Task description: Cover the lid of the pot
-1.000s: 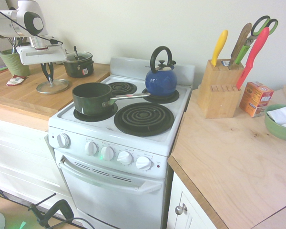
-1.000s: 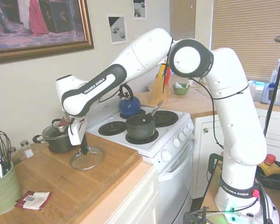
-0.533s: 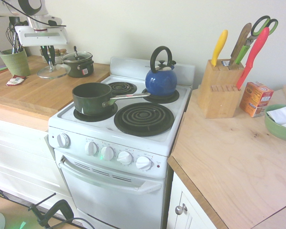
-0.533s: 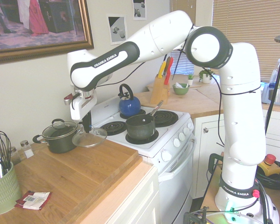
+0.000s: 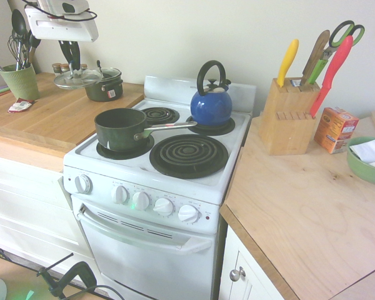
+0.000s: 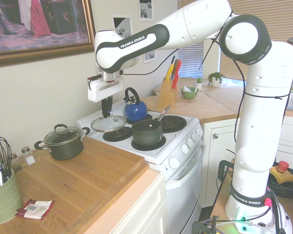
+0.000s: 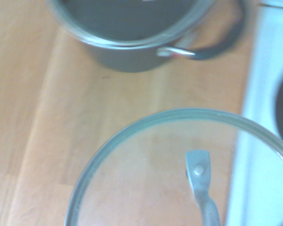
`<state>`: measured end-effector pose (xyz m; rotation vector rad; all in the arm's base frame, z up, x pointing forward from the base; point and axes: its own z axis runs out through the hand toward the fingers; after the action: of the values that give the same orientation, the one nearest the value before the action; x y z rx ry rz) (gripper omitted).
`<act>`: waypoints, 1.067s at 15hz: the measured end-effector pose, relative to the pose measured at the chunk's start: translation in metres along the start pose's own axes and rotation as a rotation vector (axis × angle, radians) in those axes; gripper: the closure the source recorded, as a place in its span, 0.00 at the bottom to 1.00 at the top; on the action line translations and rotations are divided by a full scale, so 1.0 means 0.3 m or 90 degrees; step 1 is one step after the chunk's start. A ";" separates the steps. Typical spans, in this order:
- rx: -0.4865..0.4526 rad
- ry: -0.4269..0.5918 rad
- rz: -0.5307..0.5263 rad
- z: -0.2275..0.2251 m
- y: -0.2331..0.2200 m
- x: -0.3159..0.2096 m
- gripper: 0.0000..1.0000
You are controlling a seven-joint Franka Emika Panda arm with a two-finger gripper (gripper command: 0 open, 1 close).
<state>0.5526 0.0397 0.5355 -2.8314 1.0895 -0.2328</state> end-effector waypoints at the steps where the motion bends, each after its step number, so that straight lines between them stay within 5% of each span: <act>1: 0.002 -0.001 0.020 0.002 0.044 0.019 1.00; 10: 0.005 0.001 0.166 0.071 0.441 0.150 1.00; 16: 0.011 0.004 0.199 0.103 0.509 0.206 1.00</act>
<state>0.5029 -0.1138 0.4893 -2.5972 1.4982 -0.2210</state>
